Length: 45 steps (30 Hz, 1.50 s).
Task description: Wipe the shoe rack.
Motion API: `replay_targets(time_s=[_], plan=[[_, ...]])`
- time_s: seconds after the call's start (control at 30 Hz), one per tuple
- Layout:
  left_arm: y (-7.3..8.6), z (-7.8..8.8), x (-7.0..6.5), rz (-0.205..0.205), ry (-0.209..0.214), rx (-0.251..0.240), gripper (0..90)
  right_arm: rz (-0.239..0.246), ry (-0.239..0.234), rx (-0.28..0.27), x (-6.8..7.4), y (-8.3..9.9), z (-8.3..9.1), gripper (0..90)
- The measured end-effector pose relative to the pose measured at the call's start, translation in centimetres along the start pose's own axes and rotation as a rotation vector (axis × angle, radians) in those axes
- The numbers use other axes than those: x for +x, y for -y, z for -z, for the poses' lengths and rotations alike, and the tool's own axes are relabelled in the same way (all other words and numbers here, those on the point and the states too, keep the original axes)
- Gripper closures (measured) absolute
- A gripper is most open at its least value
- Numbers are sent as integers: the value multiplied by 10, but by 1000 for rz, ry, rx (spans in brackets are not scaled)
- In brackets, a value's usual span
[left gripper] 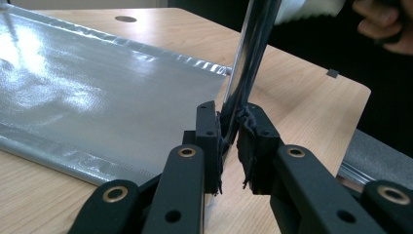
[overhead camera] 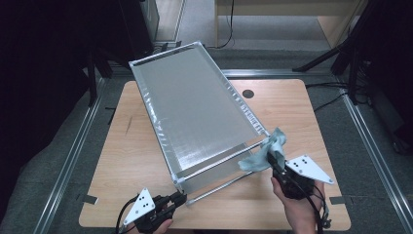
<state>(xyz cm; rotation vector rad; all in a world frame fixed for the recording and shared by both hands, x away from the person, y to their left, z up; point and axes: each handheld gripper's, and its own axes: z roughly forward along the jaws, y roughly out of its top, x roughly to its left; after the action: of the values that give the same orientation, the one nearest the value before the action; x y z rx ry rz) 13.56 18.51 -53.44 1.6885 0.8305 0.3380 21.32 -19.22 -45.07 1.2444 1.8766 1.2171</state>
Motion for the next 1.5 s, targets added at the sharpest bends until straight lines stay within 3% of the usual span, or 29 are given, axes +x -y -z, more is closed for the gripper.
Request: replay_targets(time_s=[0.2, 0.23, 0.27, 0.53, 0.67, 0.73, 0.93, 0.97, 1.03, 1.3, 1.37, 1.5], plan=[[0, 0, -1, -18, -7, 1, 798, -11, 7, 98, 0, 21, -24, 823], [0, 0, -1, -20, -8, 1, 799, -13, 9, 138, -1, 30, -32, 823], [0, 0, -1, -23, -8, 2, 799, -13, 9, 138, -1, 30, -32, 823], [0, 0, -1, -32, -11, 4, 803, -39, -9, 308, -4, 56, -58, 820], [0, 0, -2, -39, -14, 5, 805, -37, -9, 355, -4, 65, -66, 816], [0, 0, -2, -37, -15, 5, 805, -46, -18, 347, -4, 63, -65, 810], [0, 0, -2, -39, -18, 5, 805, -26, -28, 243, 5, 41, -49, 810], [0, 0, -2, -39, -18, 5, 805, -20, -34, 201, 7, 31, -42, 810], [0, 0, -2, -41, -18, 5, 805, -19, -40, 177, 7, 25, -38, 811], [0, 0, -2, -42, -20, 3, 806, -13, -55, -38, 13, -16, -2, 814], [0, 0, -2, -42, -22, 4, 806, -2, -60, -50, 15, -19, -1, 813], [0, 0, -2, -45, -22, 5, 807, -11, -56, -6, 12, -8, -14, 813]])
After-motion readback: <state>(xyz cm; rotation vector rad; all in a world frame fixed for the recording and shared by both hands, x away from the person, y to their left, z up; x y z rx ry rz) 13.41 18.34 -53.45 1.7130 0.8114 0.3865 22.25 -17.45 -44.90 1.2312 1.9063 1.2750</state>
